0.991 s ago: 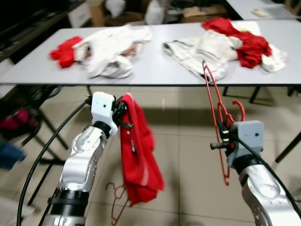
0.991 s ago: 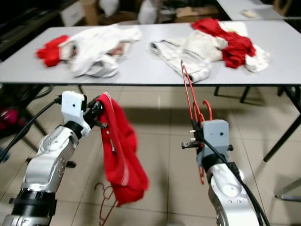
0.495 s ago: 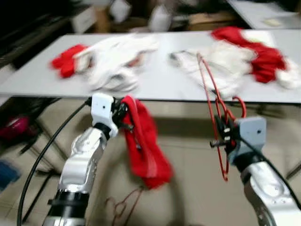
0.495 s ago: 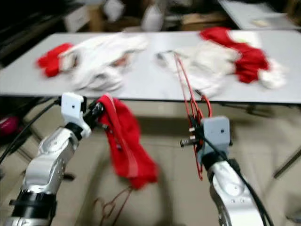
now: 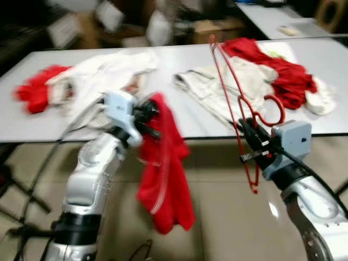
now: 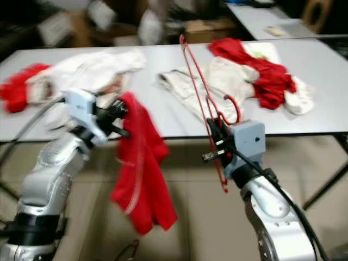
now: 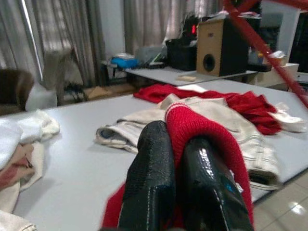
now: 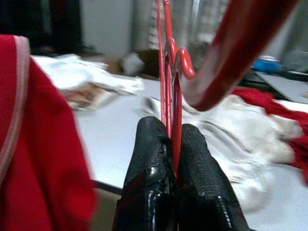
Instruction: Hang hanger
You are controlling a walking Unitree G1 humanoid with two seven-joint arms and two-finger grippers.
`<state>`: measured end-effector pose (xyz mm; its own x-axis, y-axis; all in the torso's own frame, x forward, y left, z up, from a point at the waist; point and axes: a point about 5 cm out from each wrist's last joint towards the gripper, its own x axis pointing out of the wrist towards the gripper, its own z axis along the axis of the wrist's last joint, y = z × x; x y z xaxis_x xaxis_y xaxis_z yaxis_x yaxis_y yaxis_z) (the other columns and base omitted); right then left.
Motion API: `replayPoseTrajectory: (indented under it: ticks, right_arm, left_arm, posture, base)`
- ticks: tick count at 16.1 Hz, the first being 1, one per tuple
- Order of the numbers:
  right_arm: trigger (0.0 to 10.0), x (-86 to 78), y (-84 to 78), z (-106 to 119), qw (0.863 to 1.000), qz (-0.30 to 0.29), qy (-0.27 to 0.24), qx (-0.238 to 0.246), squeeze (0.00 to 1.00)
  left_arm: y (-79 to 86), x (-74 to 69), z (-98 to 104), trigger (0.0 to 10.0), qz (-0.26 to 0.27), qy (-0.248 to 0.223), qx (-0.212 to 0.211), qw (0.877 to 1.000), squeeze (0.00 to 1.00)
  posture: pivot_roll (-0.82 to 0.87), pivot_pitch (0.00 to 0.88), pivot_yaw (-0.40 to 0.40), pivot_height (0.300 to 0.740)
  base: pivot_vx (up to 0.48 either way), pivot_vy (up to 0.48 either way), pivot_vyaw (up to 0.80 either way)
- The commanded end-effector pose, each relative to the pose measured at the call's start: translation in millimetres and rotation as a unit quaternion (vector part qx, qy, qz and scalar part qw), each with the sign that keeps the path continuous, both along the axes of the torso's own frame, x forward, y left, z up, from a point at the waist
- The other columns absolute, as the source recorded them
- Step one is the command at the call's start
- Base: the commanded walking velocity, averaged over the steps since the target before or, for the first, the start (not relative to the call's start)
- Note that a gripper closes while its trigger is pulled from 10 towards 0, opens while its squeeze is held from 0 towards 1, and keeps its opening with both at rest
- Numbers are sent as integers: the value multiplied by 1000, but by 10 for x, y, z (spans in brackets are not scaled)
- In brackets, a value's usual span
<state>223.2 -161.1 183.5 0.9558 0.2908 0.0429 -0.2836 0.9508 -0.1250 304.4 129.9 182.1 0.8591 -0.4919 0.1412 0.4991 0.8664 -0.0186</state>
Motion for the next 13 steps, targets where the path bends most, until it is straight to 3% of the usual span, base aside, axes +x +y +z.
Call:
replayPoseTrajectory:
  ticks: [1, 4, 6, 8, 10, 12, 13]
  right_arm:
    - [10000, 3, -29, 6, 1000, -4, 0, 1, 0]
    - [10000, -9, 7, 11, 1000, 10, 1, 12, 0]
    - [10000, -20, 38, 13, 1000, 26, 3, -7, 0]
    - [10000, 10, 2, 67, 999, 20, -11, -37, 0]
    - [10000, 56, -141, 134, 995, 19, -5, -94, 0]
    - [10000, -1, -191, 284, 990, 73, -22, -117, 0]
    - [10000, -75, -253, 377, 984, 116, -15, -132, 0]
  left_arm:
    - [-85, -2, 117, 10000, -18, -20, -5, 1000, 0]
    - [-60, 5, 173, 10000, -16, -24, -3, 1000, 0]
    - [-35, 29, 220, 10000, -12, -29, -4, 1000, 0]
    - [-17, 141, 461, 10000, -9, -52, -25, 998, 0]
    - [-57, 303, 676, 10000, -29, -72, -26, 997, 0]
    - [-32, 491, 766, 10000, -15, -65, -4, 998, 0]
    - [40, 653, 852, 10000, 20, -49, -8, 999, 0]
  posture:
    - [-204, 0, 83, 740]
    - [-201, 0, 90, 740]
    - [-201, 0, 95, 740]
    - [-189, 0, 109, 740]
    - [-189, 0, 117, 740]
    - [-193, 0, 131, 740]
    - [-199, 0, 139, 740]
  base:
    - [420, 0, 0]
    - [419, 0, 0]
    - [416, 0, 0]
    - [418, 0, 800]
    - [418, 0, 0]
    - [397, 0, 0]
    - [259, 0, 0]
